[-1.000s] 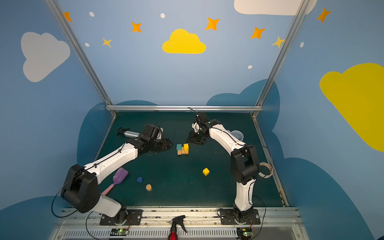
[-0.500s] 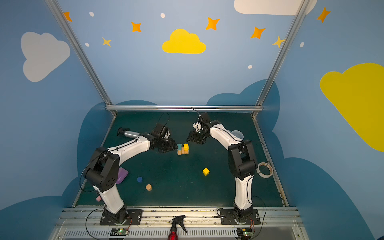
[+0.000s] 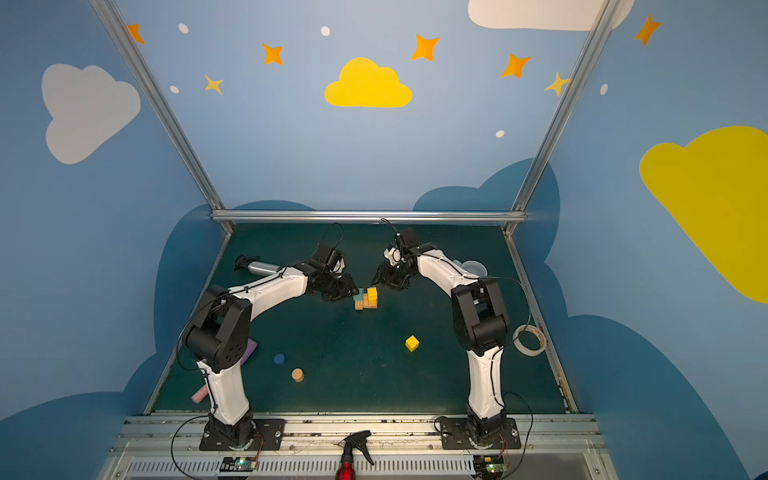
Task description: Build the wood block tower
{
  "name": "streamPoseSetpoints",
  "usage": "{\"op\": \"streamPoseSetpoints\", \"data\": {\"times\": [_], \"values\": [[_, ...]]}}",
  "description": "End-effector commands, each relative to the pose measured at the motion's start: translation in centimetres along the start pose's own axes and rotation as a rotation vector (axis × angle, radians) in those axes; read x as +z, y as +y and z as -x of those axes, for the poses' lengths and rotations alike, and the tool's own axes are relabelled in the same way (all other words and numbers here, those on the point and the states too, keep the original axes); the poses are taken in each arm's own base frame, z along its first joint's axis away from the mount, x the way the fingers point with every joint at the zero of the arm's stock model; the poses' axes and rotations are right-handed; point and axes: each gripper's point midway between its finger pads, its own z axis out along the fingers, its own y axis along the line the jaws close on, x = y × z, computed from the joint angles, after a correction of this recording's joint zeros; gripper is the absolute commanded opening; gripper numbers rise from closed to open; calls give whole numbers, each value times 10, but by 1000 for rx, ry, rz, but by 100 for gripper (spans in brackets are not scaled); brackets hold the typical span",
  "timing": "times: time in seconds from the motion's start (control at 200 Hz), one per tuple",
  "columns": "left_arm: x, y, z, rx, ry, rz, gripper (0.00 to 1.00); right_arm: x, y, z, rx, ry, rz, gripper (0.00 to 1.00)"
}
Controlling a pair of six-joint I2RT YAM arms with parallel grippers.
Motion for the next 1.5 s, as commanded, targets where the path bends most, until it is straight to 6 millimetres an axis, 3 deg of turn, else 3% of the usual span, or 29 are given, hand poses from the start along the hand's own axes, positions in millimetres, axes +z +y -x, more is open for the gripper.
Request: {"op": "streamPoseSetpoints", "data": {"times": [0.0,0.446,1.492], "values": [[4,0,2,0,16,-6,39,6,-2,1,12,10,9,47],[4,-6,5,-1,23,-26,33,15,-3,-2,39,28,13,42],[5,-7,3,5,43,-24,34,30,-5,-18,64,68,-1,42]]}}
